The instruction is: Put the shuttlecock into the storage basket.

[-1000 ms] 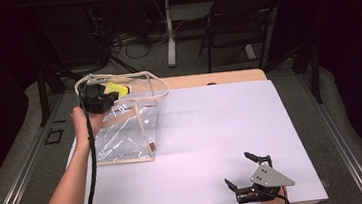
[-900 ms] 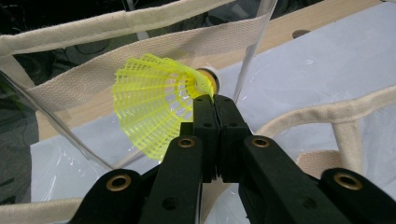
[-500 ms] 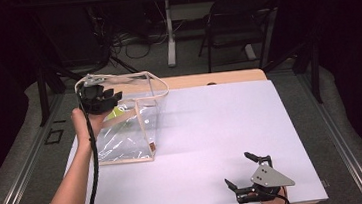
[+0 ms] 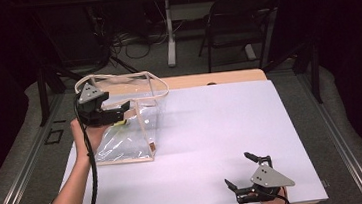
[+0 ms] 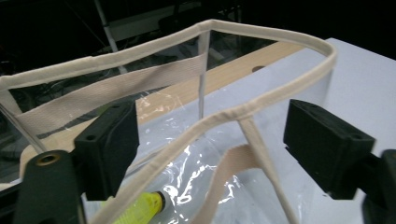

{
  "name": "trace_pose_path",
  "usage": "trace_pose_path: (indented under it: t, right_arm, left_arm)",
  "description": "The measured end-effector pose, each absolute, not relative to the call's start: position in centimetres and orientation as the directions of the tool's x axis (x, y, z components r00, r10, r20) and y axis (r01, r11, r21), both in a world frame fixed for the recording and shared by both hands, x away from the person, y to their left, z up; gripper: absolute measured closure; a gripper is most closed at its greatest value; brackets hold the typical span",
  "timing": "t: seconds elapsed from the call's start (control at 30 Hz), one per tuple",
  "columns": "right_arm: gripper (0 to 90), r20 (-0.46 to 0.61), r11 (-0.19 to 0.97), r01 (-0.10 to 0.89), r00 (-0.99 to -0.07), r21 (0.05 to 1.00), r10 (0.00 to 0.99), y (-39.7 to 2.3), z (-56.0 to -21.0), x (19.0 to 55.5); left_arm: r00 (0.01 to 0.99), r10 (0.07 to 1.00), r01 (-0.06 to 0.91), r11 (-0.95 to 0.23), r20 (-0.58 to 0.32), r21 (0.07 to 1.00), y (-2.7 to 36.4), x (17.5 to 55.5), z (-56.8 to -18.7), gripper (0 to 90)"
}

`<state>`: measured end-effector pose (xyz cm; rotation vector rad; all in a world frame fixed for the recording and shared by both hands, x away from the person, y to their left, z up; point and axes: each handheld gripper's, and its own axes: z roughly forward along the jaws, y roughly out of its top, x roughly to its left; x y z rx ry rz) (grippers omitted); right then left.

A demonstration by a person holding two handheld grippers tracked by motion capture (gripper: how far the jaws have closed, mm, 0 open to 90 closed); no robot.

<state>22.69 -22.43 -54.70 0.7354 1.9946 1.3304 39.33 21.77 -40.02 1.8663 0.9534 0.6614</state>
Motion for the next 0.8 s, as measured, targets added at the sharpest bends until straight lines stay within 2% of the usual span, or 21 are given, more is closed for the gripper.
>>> trace_pose_path:
  t: [0.33, 0.8]
  right_arm:
    - [0.3, -0.191, 0.336, 0.103, -0.652, 0.936, 0.734, -22.4, -54.7, 22.7]
    - [0.3, -0.191, 0.336, 0.104, -0.653, 0.936, 0.733, -22.3, -54.7, 22.7]
  left_arm:
    - [0.597, 0.800, 0.312, -0.309, 0.068, 0.898, 21.1, 36.9, -40.9, 7.1]
    - [0.627, 0.777, 0.300, -0.305, 0.054, 0.904, 20.6, 34.6, -42.4, 0.2]
